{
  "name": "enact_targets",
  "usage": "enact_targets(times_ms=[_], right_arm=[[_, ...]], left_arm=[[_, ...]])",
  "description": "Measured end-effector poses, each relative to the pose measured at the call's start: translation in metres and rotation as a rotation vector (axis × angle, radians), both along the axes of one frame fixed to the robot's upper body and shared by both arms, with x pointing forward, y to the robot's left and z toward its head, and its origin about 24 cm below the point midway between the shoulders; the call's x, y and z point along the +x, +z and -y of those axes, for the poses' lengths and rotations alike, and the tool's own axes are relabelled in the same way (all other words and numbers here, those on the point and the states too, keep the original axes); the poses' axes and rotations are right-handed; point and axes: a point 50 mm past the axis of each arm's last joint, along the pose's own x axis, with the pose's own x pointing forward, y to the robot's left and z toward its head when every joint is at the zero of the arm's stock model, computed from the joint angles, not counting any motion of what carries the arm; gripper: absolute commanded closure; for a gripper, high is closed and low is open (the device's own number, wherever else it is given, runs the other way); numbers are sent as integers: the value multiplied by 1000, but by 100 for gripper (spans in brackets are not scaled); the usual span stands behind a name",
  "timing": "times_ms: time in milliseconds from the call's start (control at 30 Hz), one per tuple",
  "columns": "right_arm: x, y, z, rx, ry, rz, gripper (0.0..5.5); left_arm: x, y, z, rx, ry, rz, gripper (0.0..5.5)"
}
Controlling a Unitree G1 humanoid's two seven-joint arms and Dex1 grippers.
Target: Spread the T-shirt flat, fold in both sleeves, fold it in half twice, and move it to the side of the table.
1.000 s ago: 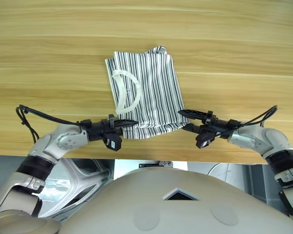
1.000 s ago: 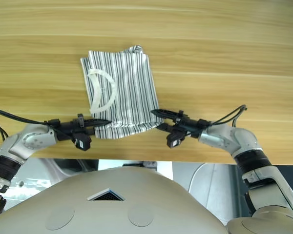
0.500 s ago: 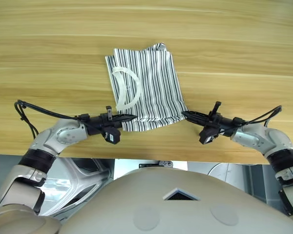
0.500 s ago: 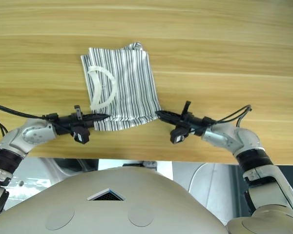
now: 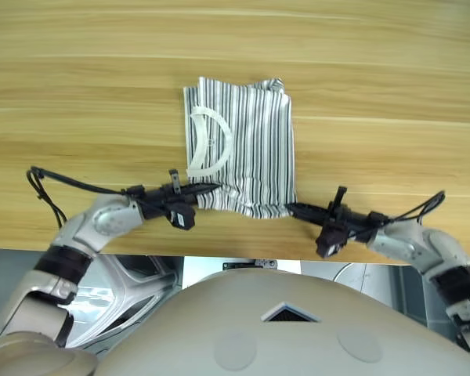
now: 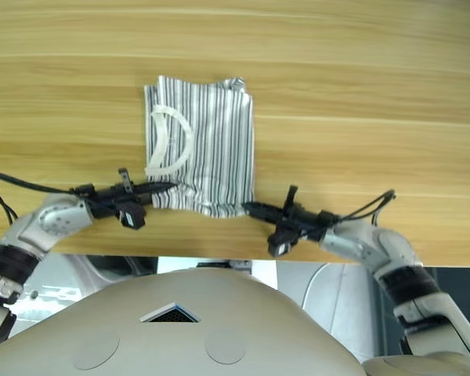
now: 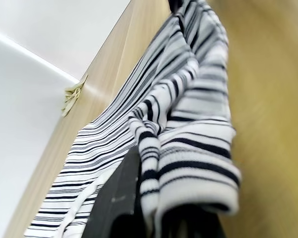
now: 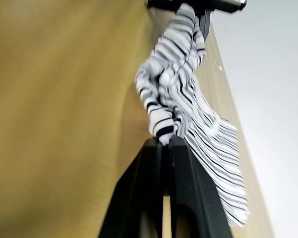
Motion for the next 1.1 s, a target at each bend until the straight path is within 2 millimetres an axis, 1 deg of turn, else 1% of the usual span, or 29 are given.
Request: enact_targets(times_ms=[33,67,167,200,233,267,333,400,467,533,567,667,800,900,1000,1033,1100], right_arm=[[-5,4,2,-17,-3,-21,550],[-7,8,3,-20,-16,-33,550],[-4,28,4,37,-77,-31,550],[0,34,6,62,-104,-32,550],[4,38,8,74,-127,-34,550],[8,40,9,89,-144,-31,550],[17,42,8,125,-180,-22,550],[29,42,6,182,-232,-23,550],[45,40,8,246,-316,-33,550],[59,39,7,298,-357,-44,550],[68,38,5,321,-370,-48,550],[88,34,-7,417,-405,-69,550],[116,31,-22,502,-470,-98,550],[133,30,-40,551,-481,-124,550],[141,26,-51,580,-502,-155,550],[144,23,-53,590,-516,-164,550],[149,21,-54,609,-551,-165,550]], left_arm=[[-11,0,4,-14,-14,-29,526],[-16,0,6,-14,-8,-44,526],[-30,6,2,12,25,-83,526],[-36,8,-2,21,53,-111,526],[-35,13,-4,4,77,-109,526],[-31,18,-6,-20,103,-100,526],[-20,22,-10,-51,152,-86,526],[-1,25,-15,-149,262,-104,526],[20,34,-22,-276,337,-132,526],[37,37,-24,-345,368,-146,526],[49,38,-21,-384,378,-156,526],[74,34,-10,-438,418,-179,526],[101,27,4,-483,486,-255,526],[118,9,11,-431,597,-352,526],[126,-6,14,-406,685,-417,526],[127,-8,15,-403,698,-429,495],[132,-11,14,-395,720,-437,467]])
